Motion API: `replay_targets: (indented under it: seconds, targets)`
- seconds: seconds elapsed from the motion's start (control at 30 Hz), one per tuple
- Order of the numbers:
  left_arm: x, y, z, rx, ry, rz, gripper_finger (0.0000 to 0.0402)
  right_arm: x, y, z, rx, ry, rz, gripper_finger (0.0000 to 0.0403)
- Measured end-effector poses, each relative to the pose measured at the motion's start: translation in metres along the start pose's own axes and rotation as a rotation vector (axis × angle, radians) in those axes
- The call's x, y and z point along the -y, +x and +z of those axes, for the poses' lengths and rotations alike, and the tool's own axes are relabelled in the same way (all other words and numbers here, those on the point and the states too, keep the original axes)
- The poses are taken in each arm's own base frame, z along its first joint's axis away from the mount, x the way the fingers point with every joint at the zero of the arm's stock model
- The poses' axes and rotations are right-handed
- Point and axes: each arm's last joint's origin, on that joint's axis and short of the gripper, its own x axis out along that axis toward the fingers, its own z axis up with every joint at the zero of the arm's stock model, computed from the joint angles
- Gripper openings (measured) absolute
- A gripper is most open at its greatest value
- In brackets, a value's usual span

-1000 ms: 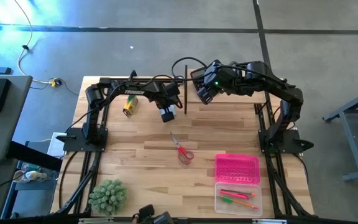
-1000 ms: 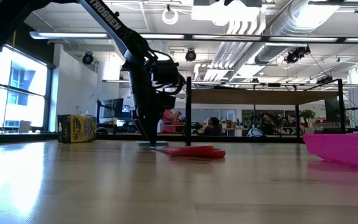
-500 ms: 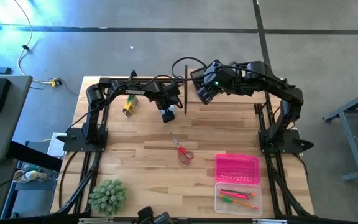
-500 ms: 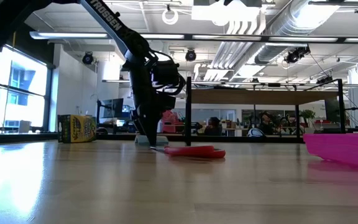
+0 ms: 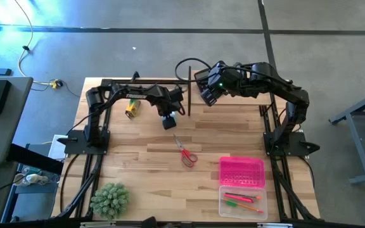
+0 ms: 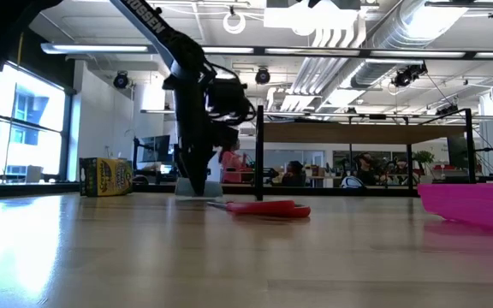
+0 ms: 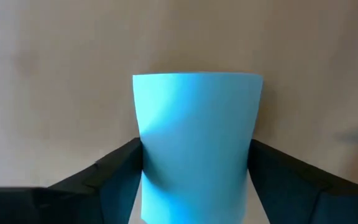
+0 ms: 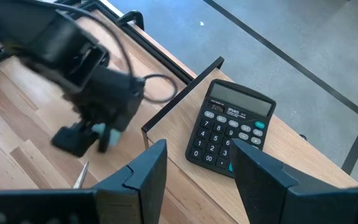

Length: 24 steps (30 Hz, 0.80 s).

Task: Pack school essentials
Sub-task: Put the blue sticky notes into the supply box

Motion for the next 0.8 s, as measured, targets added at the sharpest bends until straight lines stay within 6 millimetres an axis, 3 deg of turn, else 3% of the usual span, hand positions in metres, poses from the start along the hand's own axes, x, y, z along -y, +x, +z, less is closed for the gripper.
replay_targets:
  seconds: [0.27, 0.53, 0.8]
  targets:
    - [0.043, -0.026, -0.004, 0.031, 0.065, -0.002, 0.0266, 0.000, 0.000, 0.000, 0.000, 0.000, 0.000, 0.0166]
    - [0.110, -0.049, -0.013, 0.121, 0.168, -0.044, 0.0266, 0.000, 0.000, 0.000, 0.000, 0.000, 0.000, 0.0166]
    - [0.178, -0.054, -0.024, 0.238, 0.288, -0.109, 0.0266, 0.000, 0.000, 0.000, 0.000, 0.000, 0.000, 0.0166]
